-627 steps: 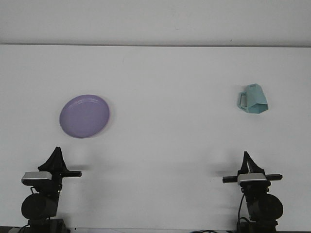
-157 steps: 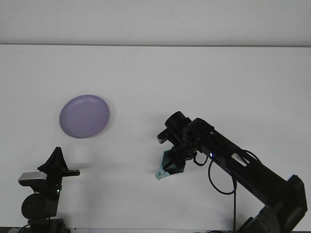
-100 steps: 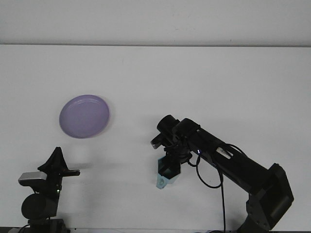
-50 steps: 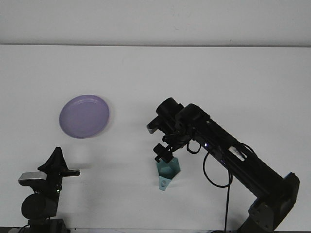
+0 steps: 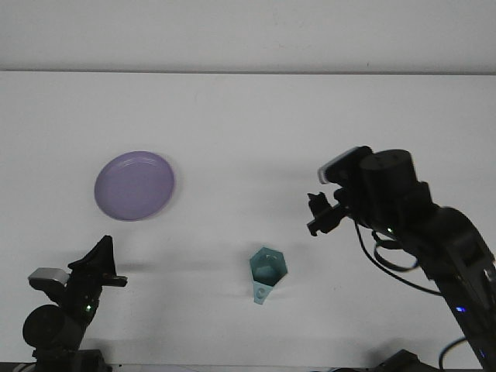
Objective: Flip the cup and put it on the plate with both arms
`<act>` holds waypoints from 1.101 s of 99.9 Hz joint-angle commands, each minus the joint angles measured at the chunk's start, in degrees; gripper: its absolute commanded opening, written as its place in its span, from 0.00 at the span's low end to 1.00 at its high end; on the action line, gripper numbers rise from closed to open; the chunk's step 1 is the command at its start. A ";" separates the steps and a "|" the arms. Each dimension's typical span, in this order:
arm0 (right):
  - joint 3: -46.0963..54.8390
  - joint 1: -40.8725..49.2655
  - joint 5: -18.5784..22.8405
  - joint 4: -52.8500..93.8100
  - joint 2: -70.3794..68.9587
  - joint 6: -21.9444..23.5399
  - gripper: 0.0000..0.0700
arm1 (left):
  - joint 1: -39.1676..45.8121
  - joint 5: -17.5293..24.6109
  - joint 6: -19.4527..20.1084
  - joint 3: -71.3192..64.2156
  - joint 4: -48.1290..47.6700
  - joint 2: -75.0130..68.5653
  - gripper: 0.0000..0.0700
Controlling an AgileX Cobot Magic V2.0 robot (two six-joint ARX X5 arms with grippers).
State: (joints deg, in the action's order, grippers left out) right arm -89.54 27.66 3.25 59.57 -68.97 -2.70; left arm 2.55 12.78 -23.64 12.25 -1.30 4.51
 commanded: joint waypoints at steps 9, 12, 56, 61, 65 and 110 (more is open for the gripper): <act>15.10 -4.68 -0.37 -12.24 11.80 2.03 0.60 | -0.09 5.38 -1.03 8.37 -5.66 6.25 0.02; 18.82 -5.81 -0.44 -14.82 14.53 2.36 0.60 | -0.17 6.21 -0.79 10.32 -7.19 8.00 0.02; 58.62 -13.18 -1.18 -38.25 44.54 5.53 0.60 | -11.58 12.87 11.67 37.83 -31.45 37.33 0.02; 60.28 -13.18 -2.54 -38.71 46.34 5.60 0.60 | -14.27 12.85 12.76 40.37 -34.73 40.94 0.03; 61.09 -13.18 -3.67 -40.06 47.32 5.92 0.60 | -16.55 12.85 13.84 42.21 -36.87 43.76 0.03; 61.16 -13.18 -3.21 -40.94 49.16 5.90 0.60 | -39.15 7.89 12.00 55.30 -42.62 67.08 0.58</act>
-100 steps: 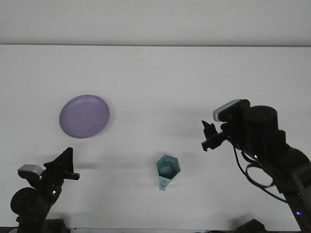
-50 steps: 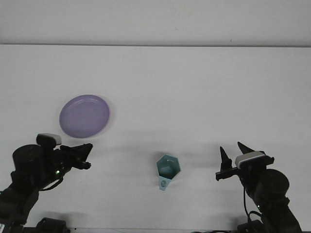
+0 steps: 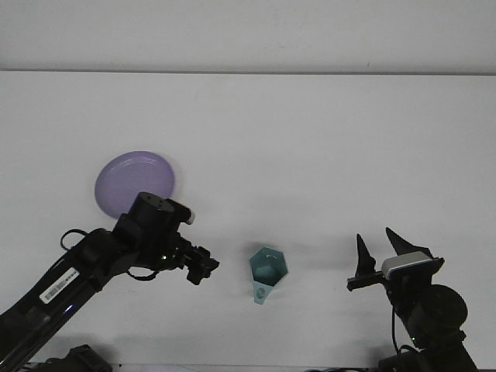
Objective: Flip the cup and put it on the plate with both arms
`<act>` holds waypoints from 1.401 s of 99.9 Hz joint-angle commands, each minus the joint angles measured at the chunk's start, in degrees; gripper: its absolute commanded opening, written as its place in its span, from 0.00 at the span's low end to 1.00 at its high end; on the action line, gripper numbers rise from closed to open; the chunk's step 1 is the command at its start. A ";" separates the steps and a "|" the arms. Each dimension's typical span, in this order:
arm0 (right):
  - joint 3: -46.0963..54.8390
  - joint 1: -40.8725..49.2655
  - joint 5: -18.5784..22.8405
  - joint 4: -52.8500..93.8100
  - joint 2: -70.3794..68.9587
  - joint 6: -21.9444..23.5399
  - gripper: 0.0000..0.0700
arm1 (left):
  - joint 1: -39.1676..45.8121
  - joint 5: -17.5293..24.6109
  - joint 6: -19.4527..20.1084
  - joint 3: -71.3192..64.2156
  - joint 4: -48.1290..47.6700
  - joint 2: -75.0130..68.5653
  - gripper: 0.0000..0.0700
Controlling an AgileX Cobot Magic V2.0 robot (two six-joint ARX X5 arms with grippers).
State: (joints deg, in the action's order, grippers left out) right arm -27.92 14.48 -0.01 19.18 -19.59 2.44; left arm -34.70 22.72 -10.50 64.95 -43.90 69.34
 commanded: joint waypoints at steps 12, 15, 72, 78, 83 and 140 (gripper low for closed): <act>-0.46 0.02 0.09 -0.74 -0.22 0.79 0.60 | -5.38 -4.61 -2.67 6.88 -0.83 6.95 0.77; -0.46 0.00 0.09 -0.76 -0.22 0.79 0.60 | -6.12 -5.03 -2.67 8.02 -1.31 8.17 0.77; -0.46 0.02 0.07 -1.16 -0.22 1.27 0.60 | -12.74 -6.43 -4.22 14.45 -0.50 24.28 0.77; -0.46 0.00 0.07 -1.18 -0.22 1.29 0.60 | -12.76 -6.43 -4.22 14.45 0.55 25.07 0.77; -0.46 0.00 0.07 -1.16 -0.22 1.29 0.60 | -12.79 -6.43 -4.20 14.45 0.37 25.79 0.77; -0.46 0.02 0.09 -1.16 -0.22 1.88 0.60 | -13.94 -6.43 -4.09 14.45 3.56 31.02 0.46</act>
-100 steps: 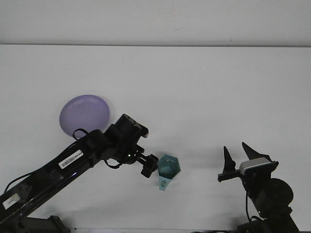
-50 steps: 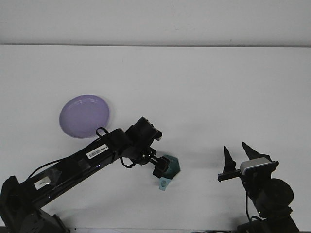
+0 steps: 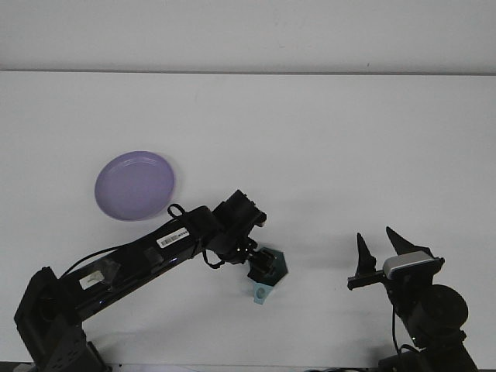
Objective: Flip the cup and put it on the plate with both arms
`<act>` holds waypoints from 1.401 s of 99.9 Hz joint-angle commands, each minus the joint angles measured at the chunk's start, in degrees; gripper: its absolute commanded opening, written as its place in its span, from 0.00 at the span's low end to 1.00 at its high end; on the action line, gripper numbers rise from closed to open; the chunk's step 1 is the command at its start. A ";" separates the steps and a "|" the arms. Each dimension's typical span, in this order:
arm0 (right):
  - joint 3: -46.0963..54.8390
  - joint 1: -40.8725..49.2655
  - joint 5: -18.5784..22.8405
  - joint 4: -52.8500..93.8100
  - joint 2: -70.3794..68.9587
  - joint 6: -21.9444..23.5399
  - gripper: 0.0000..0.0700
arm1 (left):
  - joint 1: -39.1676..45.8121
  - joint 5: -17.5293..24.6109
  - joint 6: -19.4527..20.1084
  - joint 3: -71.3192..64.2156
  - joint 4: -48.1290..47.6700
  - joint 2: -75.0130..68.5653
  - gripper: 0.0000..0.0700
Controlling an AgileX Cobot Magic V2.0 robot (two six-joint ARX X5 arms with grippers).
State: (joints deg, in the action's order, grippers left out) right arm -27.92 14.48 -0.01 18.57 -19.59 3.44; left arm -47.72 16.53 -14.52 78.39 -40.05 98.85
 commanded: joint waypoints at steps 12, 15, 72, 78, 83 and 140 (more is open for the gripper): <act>-0.46 0.02 0.07 -0.55 -0.22 0.87 0.60 | -1.25 -0.24 0.24 1.01 -0.09 1.60 0.28; -0.46 0.02 0.09 -0.55 -0.22 0.87 0.60 | -1.42 -0.24 0.39 1.01 -0.07 1.64 0.20; -0.46 0.02 0.07 -0.42 -0.22 0.87 0.60 | -1.75 -0.55 2.82 4.74 -3.52 1.55 0.02; -0.46 0.00 0.04 -0.35 -0.22 0.85 0.60 | -1.09 -2.38 2.95 6.91 -5.60 1.46 0.02; -0.46 0.02 0.04 -0.33 -0.22 0.87 0.60 | -0.28 -4.37 3.26 8.79 -7.41 1.16 0.02; -0.46 0.02 0.22 -0.31 -0.22 1.07 0.60 | 30.51 -11.13 12.90 18.95 -21.42 -9.73 0.02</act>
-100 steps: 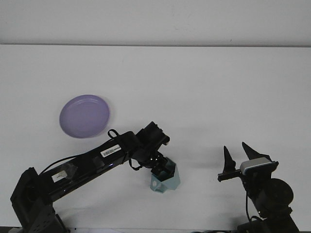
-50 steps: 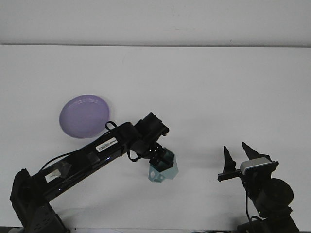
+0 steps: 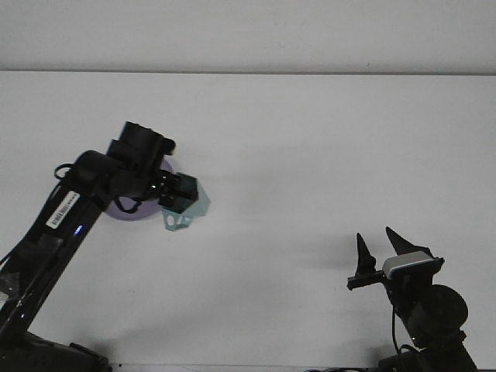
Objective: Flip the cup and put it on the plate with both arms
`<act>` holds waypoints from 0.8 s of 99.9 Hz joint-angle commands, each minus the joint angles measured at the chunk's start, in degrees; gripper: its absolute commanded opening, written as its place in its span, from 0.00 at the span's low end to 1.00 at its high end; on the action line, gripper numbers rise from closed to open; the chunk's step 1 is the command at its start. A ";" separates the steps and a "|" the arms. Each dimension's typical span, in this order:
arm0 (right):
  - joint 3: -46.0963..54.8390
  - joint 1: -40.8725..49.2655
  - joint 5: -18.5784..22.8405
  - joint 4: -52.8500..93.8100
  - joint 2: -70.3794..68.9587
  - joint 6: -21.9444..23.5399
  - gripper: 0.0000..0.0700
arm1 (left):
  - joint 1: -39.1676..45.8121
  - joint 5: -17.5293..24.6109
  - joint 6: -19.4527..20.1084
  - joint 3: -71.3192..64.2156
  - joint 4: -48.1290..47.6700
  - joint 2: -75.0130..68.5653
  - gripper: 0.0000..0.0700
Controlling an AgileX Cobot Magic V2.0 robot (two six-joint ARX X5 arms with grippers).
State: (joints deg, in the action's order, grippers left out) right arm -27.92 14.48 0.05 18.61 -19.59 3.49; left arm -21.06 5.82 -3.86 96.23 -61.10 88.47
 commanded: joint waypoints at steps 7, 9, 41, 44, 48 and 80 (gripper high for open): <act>-0.46 0.02 0.17 -0.26 -0.22 1.05 0.60 | 9.35 -0.42 3.69 1.11 -0.57 0.74 0.02; -0.46 0.04 0.17 -0.20 -0.22 1.05 0.60 | 10.82 -0.42 3.98 1.11 -0.48 0.85 0.02; -0.46 0.07 0.39 -0.13 -0.22 1.03 0.60 | 24.13 -0.42 7.74 1.11 3.52 7.04 0.02; -0.46 0.07 0.39 -0.15 -0.22 1.01 0.60 | 24.59 -0.42 7.78 1.11 3.98 7.98 0.02; -0.46 0.07 0.39 -0.15 -0.22 1.03 0.60 | 25.09 -0.42 7.78 1.11 4.72 9.20 0.02; -0.46 0.07 0.37 -0.13 -0.24 1.01 0.59 | 25.73 -0.42 8.96 1.11 10.71 17.62 0.02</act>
State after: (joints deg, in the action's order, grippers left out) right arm -27.92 14.50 0.36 18.92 -19.59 3.49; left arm 4.62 5.43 4.05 96.25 -50.63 103.92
